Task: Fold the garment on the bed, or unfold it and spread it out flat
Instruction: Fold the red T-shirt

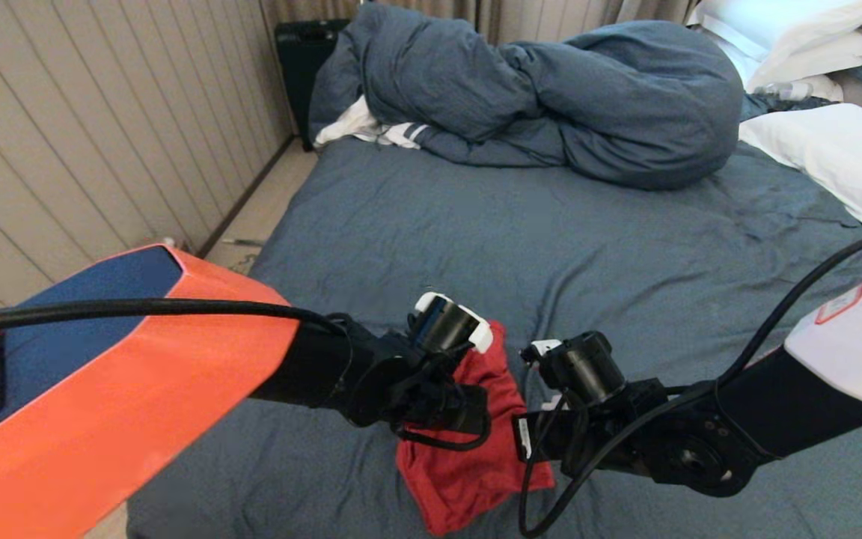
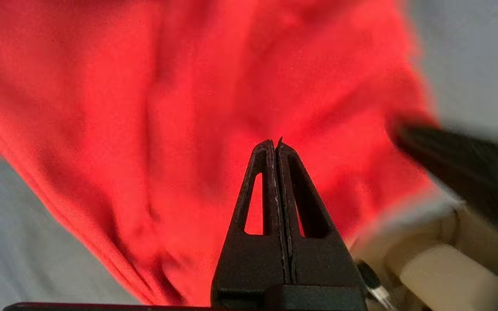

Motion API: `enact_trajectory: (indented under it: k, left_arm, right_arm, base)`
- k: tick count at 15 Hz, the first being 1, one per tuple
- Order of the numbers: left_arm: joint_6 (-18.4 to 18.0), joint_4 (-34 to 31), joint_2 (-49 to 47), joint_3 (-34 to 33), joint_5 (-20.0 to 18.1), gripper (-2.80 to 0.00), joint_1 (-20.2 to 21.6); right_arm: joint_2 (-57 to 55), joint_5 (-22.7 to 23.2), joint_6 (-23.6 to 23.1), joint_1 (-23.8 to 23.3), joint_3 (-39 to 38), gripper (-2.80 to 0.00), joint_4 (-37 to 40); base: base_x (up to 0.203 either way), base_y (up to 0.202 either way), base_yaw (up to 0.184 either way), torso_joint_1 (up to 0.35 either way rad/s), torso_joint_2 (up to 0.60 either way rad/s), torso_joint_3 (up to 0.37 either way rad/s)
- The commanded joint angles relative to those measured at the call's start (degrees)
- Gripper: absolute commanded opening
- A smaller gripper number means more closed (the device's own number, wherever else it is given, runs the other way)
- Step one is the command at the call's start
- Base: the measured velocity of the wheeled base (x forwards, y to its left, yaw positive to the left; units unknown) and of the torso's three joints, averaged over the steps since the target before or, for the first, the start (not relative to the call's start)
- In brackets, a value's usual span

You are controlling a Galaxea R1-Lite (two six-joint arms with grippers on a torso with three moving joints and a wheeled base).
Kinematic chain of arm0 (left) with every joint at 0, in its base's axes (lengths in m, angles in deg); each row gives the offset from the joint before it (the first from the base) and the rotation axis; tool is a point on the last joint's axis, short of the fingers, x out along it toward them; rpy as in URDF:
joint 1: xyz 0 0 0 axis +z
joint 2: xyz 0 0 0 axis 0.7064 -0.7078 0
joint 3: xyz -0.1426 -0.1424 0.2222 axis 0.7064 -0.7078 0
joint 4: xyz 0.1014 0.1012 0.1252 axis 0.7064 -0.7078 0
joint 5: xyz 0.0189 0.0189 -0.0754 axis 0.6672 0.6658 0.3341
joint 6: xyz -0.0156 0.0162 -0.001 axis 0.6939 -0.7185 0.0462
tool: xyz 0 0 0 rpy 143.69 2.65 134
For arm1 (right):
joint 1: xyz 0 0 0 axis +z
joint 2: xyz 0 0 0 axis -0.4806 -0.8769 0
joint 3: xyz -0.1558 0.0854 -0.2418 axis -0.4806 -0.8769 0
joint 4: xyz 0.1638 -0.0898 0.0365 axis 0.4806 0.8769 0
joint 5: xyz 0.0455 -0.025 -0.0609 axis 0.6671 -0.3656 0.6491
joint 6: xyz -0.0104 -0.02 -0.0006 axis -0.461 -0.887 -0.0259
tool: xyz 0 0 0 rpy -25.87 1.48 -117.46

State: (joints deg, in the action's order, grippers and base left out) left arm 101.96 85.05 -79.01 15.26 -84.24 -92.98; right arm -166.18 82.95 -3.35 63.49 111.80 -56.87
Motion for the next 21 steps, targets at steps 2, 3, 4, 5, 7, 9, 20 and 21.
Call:
enact_trajectory:
  k: [2,3,4,5,7,9,20,21]
  left_arm:
    - [-0.73,1.89,-4.16,0.57,0.05,-2.80,3.32]
    - [-1.48,2.88,-4.60,1.37,-0.01,-2.80,4.82]
    - [-1.81,2.95,-4.82,2.13,-0.04,-2.80,5.99]
    - [-2.12,3.03,-4.85,2.29,-0.05,-2.80,6.91]
    - [-2.71,3.07,-4.94,2.26,-0.32,-2.80,8.66]
    - [-2.66,2.97,-4.09,1.00,-0.40,-2.80,9.45]
    - [-2.92,3.05,4.10,-5.85,-0.44,-2.80,9.80]
    - [-2.90,3.02,5.40,-6.35,-0.47,-2.80,9.80]
  right_arm:
    - [-1.56,0.28,0.11,-0.04,-0.85,-2.80,-0.20]
    - [-1.81,0.41,0.11,-0.21,-1.80,-2.80,-0.21]
    - [-2.00,0.38,0.11,-0.29,-3.07,-2.80,-0.28]
    - [-2.20,0.31,0.11,-0.38,-4.34,-2.80,-0.59]
    - [-3.25,0.09,0.08,-0.74,-7.54,-2.80,-5.96]
    - [-5.06,-0.14,-0.24,-1.61,-11.10,-2.80,-13.19]
    - [-1.75,-0.17,-1.39,-5.71,-15.91,-2.80,-15.45]
    - [0.15,-0.12,-1.42,-5.69,-15.96,-2.80,-15.41]
  base:
    - [0.000,0.000,0.000,0.000,0.00,0.000]
    - [0.000,0.000,0.000,0.000,0.00,0.000]
    - [0.000,0.000,0.000,0.000,0.00,0.000]
    - [0.000,0.000,0.000,0.000,0.00,0.000]
    - [0.000,0.000,0.000,0.000,0.00,0.000]
    - [0.000,0.000,0.000,0.000,0.00,0.000]
    - [0.000,0.000,0.000,0.000,0.00,0.000]
    - [0.000,0.000,0.000,0.000,0.00,0.000]
